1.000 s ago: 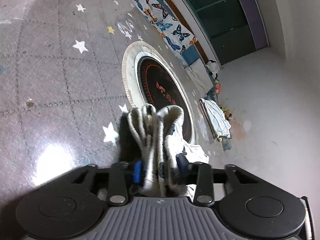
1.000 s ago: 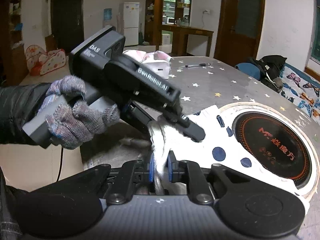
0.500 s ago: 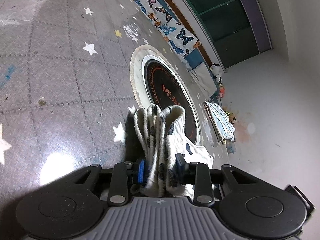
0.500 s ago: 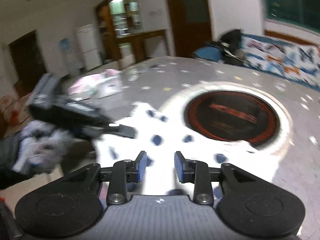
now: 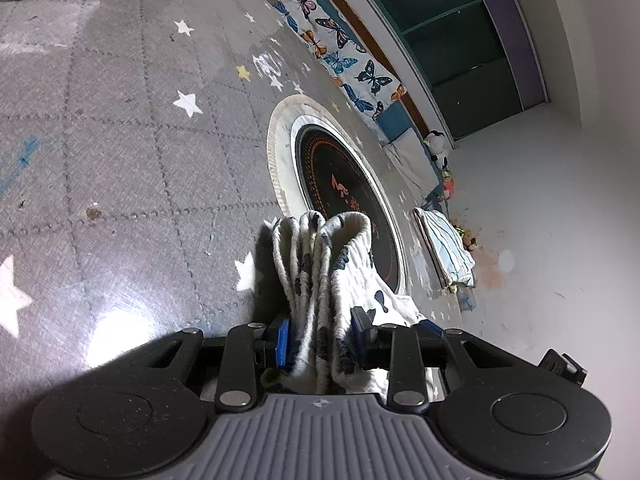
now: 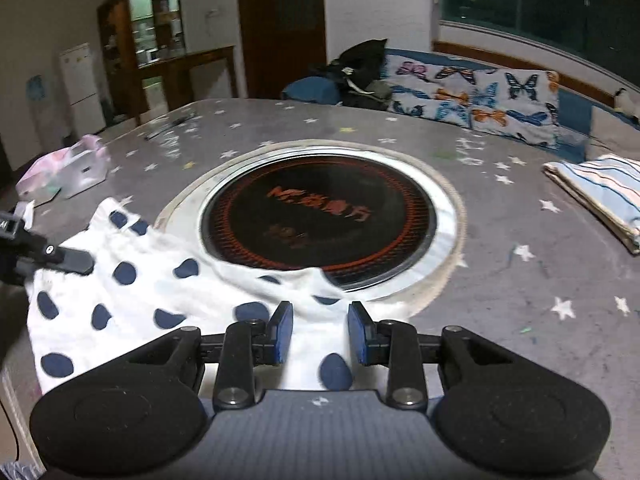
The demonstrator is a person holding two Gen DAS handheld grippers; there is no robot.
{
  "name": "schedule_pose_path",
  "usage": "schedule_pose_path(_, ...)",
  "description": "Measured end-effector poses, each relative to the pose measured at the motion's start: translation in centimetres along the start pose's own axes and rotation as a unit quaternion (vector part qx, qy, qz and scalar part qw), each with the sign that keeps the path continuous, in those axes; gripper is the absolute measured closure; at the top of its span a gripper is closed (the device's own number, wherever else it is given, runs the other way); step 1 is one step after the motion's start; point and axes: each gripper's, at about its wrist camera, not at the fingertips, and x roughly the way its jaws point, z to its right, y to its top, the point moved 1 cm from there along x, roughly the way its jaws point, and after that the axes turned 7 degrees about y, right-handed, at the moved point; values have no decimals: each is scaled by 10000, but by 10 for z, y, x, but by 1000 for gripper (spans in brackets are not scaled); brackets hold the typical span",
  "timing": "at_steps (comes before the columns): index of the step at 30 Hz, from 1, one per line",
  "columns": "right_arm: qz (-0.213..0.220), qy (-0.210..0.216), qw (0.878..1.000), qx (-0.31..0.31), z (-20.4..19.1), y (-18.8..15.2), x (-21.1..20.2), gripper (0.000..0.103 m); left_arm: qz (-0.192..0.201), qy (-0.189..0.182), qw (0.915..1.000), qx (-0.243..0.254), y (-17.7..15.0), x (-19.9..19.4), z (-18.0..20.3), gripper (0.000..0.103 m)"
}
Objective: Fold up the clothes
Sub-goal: 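Carry the held trousers with both tools across the table away from the inset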
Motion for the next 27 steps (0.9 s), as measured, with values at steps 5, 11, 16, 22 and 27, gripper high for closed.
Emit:
schedule_pose_path(5,5,203,9993,-307,-19,-1,-7,63,1,24,10000,16,1,0,2,70)
schedule_pose_path(11,-196,833,9916,-972,-69,-14,-9,58,23,30,10000,16,0,-1,1,70)
schedule_pose_path(16,-348,860,9882,-1218,-88,-33,-19,58,35,10,10000,-12,0,-1,-1,70)
schedule_pose_path(22,-441,965,9911,-807,-73,-45,-40,58,39,-15,10000,-21,0,-1,-1,70)
schedule_pose_path(27,-408,866,9949,-308,-51,-50,-47,57,39,-2,10000,-14,0,-1,-1,70)
